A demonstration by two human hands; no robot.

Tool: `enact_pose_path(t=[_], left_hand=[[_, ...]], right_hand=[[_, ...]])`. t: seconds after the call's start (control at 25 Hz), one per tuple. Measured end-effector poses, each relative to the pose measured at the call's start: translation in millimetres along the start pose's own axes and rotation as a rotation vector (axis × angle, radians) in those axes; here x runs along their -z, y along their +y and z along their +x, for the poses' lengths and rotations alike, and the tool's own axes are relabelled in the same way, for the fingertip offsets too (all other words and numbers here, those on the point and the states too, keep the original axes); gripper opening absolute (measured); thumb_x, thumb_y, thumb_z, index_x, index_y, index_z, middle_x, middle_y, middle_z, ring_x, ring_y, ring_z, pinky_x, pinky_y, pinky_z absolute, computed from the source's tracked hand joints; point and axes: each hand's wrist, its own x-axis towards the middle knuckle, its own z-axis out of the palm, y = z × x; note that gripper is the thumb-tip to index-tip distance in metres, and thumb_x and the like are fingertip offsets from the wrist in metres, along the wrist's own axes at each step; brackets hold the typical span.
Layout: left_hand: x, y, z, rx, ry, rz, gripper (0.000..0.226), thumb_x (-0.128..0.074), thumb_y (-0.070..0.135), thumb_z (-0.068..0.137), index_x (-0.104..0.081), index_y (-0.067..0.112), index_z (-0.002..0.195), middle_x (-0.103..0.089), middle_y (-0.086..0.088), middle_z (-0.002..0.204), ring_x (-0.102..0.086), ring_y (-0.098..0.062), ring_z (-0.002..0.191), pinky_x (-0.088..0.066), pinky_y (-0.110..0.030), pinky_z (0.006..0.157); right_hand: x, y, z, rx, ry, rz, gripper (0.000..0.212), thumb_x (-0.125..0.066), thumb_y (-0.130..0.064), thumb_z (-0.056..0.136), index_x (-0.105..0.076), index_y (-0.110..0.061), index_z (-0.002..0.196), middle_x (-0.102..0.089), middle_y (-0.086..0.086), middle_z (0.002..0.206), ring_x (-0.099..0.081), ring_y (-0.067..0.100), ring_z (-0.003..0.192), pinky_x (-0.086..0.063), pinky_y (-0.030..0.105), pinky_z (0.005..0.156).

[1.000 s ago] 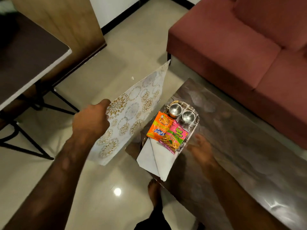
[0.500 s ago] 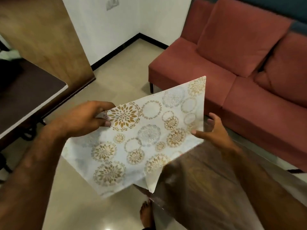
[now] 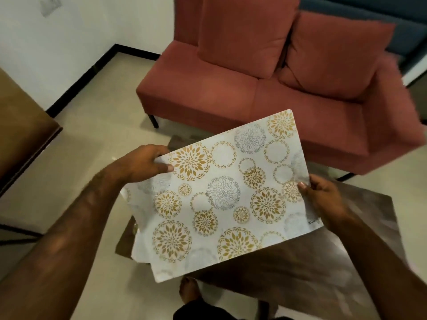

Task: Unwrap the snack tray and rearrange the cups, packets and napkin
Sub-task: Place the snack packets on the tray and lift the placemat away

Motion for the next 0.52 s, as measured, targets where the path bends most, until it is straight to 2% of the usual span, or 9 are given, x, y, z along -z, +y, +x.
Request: enact_pose_path(t=[0.08,0.12,0.16,0.2,0.24,0.32,0.4,0.44,0.52], left_hand=[[-25,11,24,0.06,0.097,0.114,0.035,-0.071,0.044,0.086,-0.061,0.024,0.113,-0.067,0.003,0.114,-0.062,-0.021,0.104,-0.049,-0.037,0.084],[-39,12,34,0.106,0.146,0.176,0.048,-0.071,0.05,0.083,-0.056,0.023,0.12,-0.064,-0.003,0.119,-0.06,-0.025,0.106,-0.049,-0.04,0.086],[-53,23,42,0.17,0.19,0.228,0.062,-0.071,0.055,0.08,-0.05,0.02,0.128,-0.06,-0.011,0.125,-0.058,-0.032,0.111,-0.049,-0.045,0.09],[-67,30,47,0.248,0.231,0.221,0.071,-0.071,0.055,0.08,-0.044,0.017,0.133,-0.055,-0.017,0.131,-0.055,-0.038,0.116,-0.048,-0.048,0.093],[-81,42,49,0.315,0.24,0.142,0.07,-0.073,0.05,0.082,-0.043,0.013,0.133,-0.052,-0.021,0.134,-0.055,-0.041,0.116,-0.049,-0.047,0.092],[-128,78,52,0.401,0.128,-0.238,0.042,-0.073,0.036,0.087,-0.055,0.015,0.119,-0.061,-0.012,0.126,-0.062,-0.036,0.102,-0.057,-0.038,0.082],[-186,108,56,0.494,-0.024,-0.477,0.033,-0.072,0.036,0.088,-0.062,0.023,0.117,-0.069,-0.003,0.12,-0.066,-0.03,0.104,-0.056,-0.047,0.089],[-214,119,59,0.522,-0.036,-0.512,0.032,-0.072,0.032,0.089,-0.063,0.022,0.118,-0.071,-0.004,0.119,-0.067,-0.029,0.107,-0.054,-0.053,0.093],[-268,137,73,0.563,0.016,-0.537,0.033,-0.07,0.013,0.09,-0.059,0.016,0.121,-0.07,-0.008,0.119,-0.067,-0.03,0.107,-0.053,-0.056,0.094]], right_hand=[[39,24,-4,-0.06,0.093,0.009,0.021,-0.057,-0.004,0.107,-0.074,-0.017,0.107,-0.08,0.018,0.106,-0.082,0.024,0.086,-0.068,0.037,0.069],[60,38,-5,-0.096,0.136,0.023,0.021,-0.056,-0.004,0.108,-0.073,-0.016,0.108,-0.08,0.013,0.1,-0.081,0.015,0.074,-0.065,0.028,0.057],[81,52,-7,-0.138,0.169,0.059,0.019,-0.056,-0.005,0.108,-0.072,-0.015,0.11,-0.08,0.007,0.096,-0.08,0.01,0.068,-0.063,0.024,0.053],[99,68,-7,-0.175,0.196,0.087,0.018,-0.057,-0.007,0.108,-0.071,-0.016,0.113,-0.08,0.004,0.094,-0.08,0.009,0.068,-0.063,0.024,0.053],[118,85,-5,-0.203,0.222,0.108,0.017,-0.057,-0.008,0.108,-0.071,-0.017,0.114,-0.081,0.002,0.093,-0.081,0.01,0.07,-0.064,0.026,0.055],[160,119,-4,-0.245,0.278,0.151,0.016,-0.059,-0.01,0.108,-0.072,-0.019,0.112,-0.082,0.002,0.093,-0.082,0.013,0.071,-0.065,0.027,0.055],[198,155,-2,-0.301,0.305,0.171,0.015,-0.06,-0.013,0.108,-0.072,-0.02,0.111,-0.082,0.002,0.094,-0.082,0.014,0.071,-0.066,0.03,0.055],[216,172,-1,-0.331,0.309,0.165,0.014,-0.06,-0.015,0.108,-0.073,-0.018,0.114,-0.082,0.003,0.095,-0.082,0.017,0.073,-0.067,0.033,0.059],[250,204,1,-0.394,0.327,0.13,0.019,-0.061,-0.017,0.108,-0.071,-0.01,0.123,-0.081,0.007,0.103,-0.081,0.024,0.085,-0.068,0.043,0.076]])
